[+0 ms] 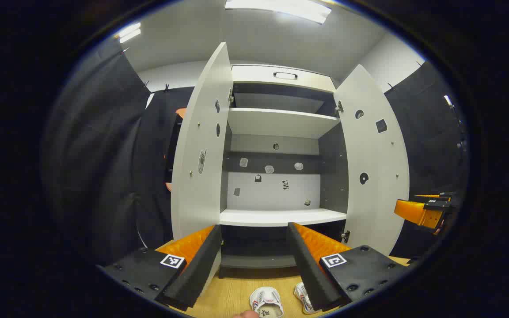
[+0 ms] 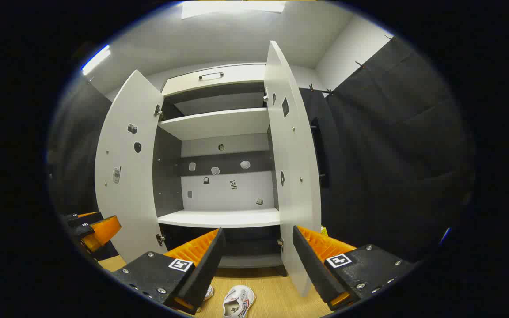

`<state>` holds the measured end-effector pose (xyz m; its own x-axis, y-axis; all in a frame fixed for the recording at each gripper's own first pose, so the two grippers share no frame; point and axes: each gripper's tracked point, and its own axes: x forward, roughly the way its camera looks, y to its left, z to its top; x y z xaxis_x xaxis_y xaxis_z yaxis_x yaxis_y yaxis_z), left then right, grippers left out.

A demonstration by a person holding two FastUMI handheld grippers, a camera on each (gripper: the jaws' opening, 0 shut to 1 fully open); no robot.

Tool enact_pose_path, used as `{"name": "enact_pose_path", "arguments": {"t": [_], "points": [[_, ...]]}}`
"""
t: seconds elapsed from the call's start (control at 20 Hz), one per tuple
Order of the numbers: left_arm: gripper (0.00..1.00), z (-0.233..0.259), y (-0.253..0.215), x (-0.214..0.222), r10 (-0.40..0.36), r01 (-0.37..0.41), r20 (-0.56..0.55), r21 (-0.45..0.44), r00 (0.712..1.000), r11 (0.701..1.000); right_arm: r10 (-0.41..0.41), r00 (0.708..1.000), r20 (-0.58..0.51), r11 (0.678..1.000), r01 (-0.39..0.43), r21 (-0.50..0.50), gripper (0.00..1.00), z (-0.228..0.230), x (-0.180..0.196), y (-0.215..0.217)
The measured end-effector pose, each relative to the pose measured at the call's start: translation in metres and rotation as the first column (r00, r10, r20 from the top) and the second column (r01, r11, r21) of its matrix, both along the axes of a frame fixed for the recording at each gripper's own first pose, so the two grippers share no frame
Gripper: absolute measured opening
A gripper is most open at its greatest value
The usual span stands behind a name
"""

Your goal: Grab one shoe with the right hand and put it into the shoe cabinet, grab the other shoe with the left hand and put it into the shoe cabinet; then close the right door with the right hand and the left door with the left hand.

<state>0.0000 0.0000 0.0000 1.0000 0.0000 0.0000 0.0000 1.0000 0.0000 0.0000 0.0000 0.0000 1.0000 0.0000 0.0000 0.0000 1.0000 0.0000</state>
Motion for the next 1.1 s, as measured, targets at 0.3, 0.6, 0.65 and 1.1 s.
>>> {"name": "enact_pose_path", "arguments": {"t": [0.3, 0.6, 0.65, 1.1], "points": [[0.94, -0.002, -0.005, 0.003, -0.004, 0.004, -0.002, -0.009, 1.0, 1.0, 0.005, 1.0, 0.005, 1.0, -0.005, -0.013, 0.94, -0.002, 0.003, 0.001], [0.94, -0.001, -0.007, 0.008, -0.012, 0.012, 0.002, -0.009, 1.0, 1.0, 0.004, 1.0, 0.018, 1.0, -0.004, -0.01, 0.94, 0.001, 0.006, 0.002], [0.97, -0.001, -0.008, 0.009, -0.013, 0.013, 0.002, -0.009, 1.0, 1.0, 0.005, 1.0, 0.019, 1.0, -0.005, -0.01, 0.94, 0.001, 0.006, 0.002], [0.96, -0.003, -0.004, 0.012, -0.008, 0.008, -0.004, -0.011, 1.0, 1.0, 0.011, 1.0, 0.018, 1.0, -0.011, -0.012, 0.94, 0.001, 0.011, 0.008]]}}
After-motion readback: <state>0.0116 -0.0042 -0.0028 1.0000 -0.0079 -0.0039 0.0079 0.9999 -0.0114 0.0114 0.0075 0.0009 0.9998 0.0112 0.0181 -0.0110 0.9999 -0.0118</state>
